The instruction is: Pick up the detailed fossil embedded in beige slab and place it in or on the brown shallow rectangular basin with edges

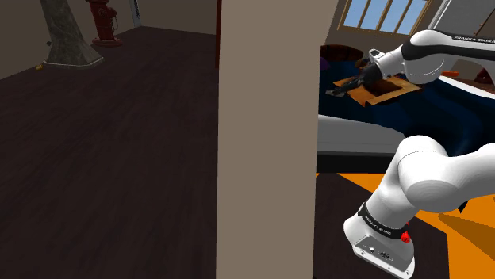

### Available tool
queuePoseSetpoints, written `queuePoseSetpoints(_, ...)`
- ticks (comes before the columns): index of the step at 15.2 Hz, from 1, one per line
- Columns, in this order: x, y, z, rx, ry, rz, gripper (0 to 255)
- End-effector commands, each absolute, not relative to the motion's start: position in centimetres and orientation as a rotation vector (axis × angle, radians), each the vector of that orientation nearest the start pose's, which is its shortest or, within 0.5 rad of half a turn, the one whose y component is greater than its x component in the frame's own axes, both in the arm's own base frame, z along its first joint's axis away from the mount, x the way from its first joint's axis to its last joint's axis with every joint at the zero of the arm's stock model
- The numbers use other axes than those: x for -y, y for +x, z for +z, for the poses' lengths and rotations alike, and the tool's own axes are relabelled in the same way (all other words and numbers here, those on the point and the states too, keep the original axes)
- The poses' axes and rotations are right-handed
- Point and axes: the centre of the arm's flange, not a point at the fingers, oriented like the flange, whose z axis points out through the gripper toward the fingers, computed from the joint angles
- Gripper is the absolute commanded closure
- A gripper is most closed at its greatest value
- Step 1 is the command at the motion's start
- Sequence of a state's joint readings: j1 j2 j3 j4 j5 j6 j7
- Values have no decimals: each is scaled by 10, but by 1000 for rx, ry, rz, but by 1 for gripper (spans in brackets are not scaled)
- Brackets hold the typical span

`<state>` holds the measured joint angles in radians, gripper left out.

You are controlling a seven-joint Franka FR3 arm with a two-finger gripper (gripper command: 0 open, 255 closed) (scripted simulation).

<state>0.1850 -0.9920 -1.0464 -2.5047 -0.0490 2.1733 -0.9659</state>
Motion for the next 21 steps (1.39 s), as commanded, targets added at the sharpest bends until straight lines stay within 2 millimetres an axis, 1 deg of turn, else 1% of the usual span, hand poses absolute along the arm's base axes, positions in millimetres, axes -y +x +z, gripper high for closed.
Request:
queuePoseSetpoints(1, 331, 242, 481, 361, -2596, -1044, 255)
queuePoseSetpoints(21, 331, 242, 586, 361, -2596, -1044, 255)
